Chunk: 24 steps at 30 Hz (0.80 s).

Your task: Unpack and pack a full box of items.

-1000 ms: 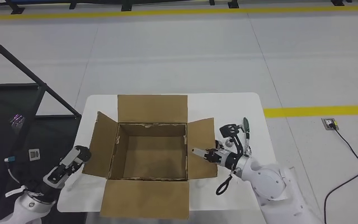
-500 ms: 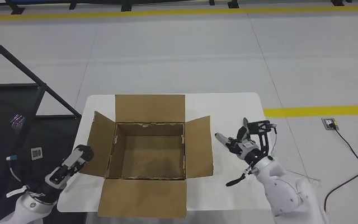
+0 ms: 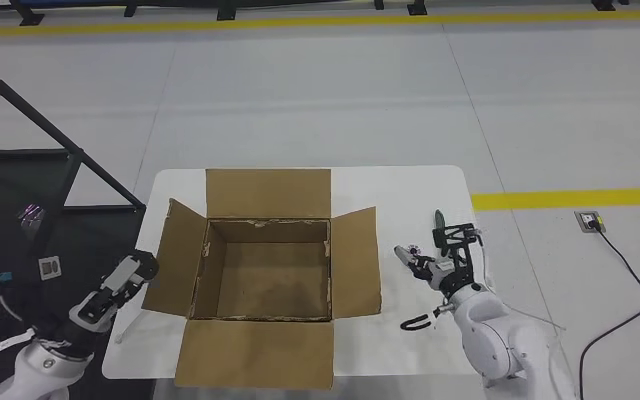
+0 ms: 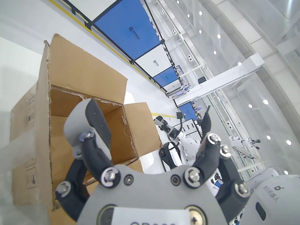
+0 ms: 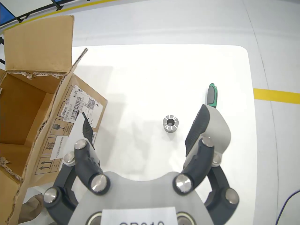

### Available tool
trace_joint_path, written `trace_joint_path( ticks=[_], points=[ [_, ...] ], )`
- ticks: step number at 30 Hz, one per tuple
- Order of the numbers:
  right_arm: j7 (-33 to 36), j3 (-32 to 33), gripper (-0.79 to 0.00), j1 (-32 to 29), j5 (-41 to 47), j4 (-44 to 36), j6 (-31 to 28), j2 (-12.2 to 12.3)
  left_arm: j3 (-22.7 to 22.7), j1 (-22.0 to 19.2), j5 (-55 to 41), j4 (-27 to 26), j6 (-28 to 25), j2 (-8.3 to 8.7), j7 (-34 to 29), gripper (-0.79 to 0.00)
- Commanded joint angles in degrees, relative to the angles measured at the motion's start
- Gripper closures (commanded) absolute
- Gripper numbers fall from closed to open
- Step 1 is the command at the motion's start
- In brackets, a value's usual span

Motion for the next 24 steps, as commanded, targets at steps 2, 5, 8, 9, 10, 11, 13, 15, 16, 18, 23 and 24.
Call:
trace_joint_path(
  ticks=[2, 5, 8, 9, 10, 11, 13, 15, 16, 18, 23, 24],
  points=[
    [2.19, -3.15, -0.785, 2.88, -7.03, 3.68, 2.27, -0.2, -0.36, -0.09, 0.09, -0.92, 0.67, -0.02, 0.77, -0.785],
    [2.11, -4.51, -0.785, 4.83, -8.56, 6.36, 2.76, -0.43, -0.55, -0.07, 0.09, -1.7, 0.96, -0.07, 1.74, -0.785],
    [2.19, -4.71, -0.785, 5.66, -9.96, 8.58, 0.19, -0.31, -0.55, -0.07, 0.09, -1.7, 0.96, -0.07, 1.74, -0.785],
    [2.68, -4.58, -0.785, 5.86, -10.53, 8.96, 1.37, -0.35, -0.55, -0.07, 0.09, -1.7, 0.96, -0.07, 1.74, -0.785],
    [2.75, -4.56, -0.785, 5.9, -10.61, 8.97, 1.97, -0.38, -0.55, -0.07, 0.09, -1.7, 0.96, -0.07, 1.74, -0.785],
    [2.75, -4.56, -0.785, 5.9, -10.61, 8.97, 1.97, -0.38, -0.55, -0.07, 0.09, -1.7, 0.96, -0.07, 1.74, -0.785],
    [2.75, -4.56, -0.785, 5.9, -10.61, 8.97, 1.97, -0.38, -0.55, -0.07, 0.09, -1.7, 0.96, -0.07, 1.74, -0.785],
    [2.75, -4.56, -0.785, 5.9, -10.61, 8.97, 1.97, -0.38, -0.55, -0.07, 0.09, -1.7, 0.96, -0.07, 1.74, -0.785],
    [2.75, -4.56, -0.785, 5.9, -10.61, 8.97, 1.97, -0.38, -0.55, -0.07, 0.09, -1.7, 0.96, -0.07, 1.74, -0.785],
    [2.63, -4.73, -0.785, 5.81, -10.72, 8.99, 1.61, -0.38, -0.55, -0.07, 0.09, -1.7, 0.96, -0.07, 1.74, -0.785],
    [3.62, -4.51, -0.785, 8.34, -9.55, 14.4, -3.21, -0.31, -0.55, -0.07, 0.09, -1.7, 0.96, -0.07, 1.74, -0.785],
    [3.4, -4.45, -0.785, 8.93, -9.45, 15.94, -4.79, -0.24, -0.55, -0.07, 0.09, -1.7, 0.96, -0.07, 1.74, -0.785]
  ],
)
